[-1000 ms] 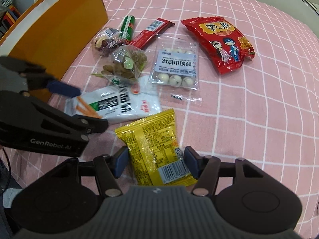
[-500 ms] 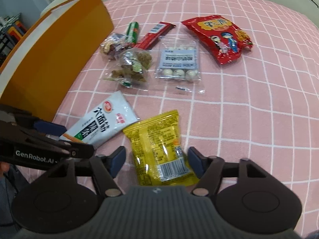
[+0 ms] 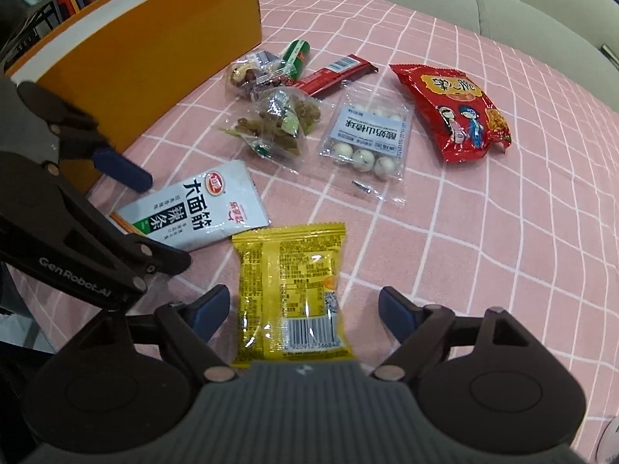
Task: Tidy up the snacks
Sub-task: 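Grasp the white spicy-strip packet with the left tool while the right tool grasps the yellow packet, then carry both packets over the box with the left and right tools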
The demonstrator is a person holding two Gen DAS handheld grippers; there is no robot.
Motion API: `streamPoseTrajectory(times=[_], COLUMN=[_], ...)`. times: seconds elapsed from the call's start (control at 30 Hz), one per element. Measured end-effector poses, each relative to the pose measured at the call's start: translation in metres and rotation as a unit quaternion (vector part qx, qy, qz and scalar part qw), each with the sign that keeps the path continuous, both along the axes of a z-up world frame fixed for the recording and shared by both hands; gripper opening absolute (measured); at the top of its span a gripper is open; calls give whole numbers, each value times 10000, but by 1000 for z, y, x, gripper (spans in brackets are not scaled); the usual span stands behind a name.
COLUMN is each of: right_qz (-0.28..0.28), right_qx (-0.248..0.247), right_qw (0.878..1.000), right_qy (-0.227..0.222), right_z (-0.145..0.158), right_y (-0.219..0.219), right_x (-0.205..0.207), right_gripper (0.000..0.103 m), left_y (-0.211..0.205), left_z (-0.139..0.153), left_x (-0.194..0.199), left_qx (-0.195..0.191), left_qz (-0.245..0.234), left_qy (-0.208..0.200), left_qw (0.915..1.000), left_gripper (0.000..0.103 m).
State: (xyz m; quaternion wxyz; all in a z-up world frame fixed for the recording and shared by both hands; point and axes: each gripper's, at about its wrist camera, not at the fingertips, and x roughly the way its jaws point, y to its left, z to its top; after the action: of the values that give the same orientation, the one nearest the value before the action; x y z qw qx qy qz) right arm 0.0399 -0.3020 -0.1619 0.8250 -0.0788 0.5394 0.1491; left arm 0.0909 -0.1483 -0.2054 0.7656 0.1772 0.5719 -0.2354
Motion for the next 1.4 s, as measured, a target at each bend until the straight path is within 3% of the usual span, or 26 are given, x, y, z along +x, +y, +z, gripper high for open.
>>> streamPoseTrajectory(times=[0.1,0.27,0.4,0.7,0.93,1.4], right_qz=[108,168,96,-172,-355,-743], right_qx=[-104,-74,-77,-100,80,438], right_qw=[9999,9998,9998,9998,9993,9958], right_qy=[-51,-119,-172,12,17,-304], right_z=[-4,-2,1,1,10,58], right_y=[4,8,10,12,8,-1], right_x=[-1,-1,-1,5,1,-12], right_gripper=[77,67,51,49,49,49], left_y=[1,5,6,9,22,38], left_z=[0,3,7,8,22,83], left_x=[1,-2,0,-1,-8,-28], left_qx=[-24,-105,-119,-143,-382,-797], left_qz=[70,122,234,471,784,1034], left_qy=[-19,-38,-86,-91,-143,-566], left_qw=[10000,9999,9996,9987,9961,9898], left_gripper=[92,83,58,55,54,54])
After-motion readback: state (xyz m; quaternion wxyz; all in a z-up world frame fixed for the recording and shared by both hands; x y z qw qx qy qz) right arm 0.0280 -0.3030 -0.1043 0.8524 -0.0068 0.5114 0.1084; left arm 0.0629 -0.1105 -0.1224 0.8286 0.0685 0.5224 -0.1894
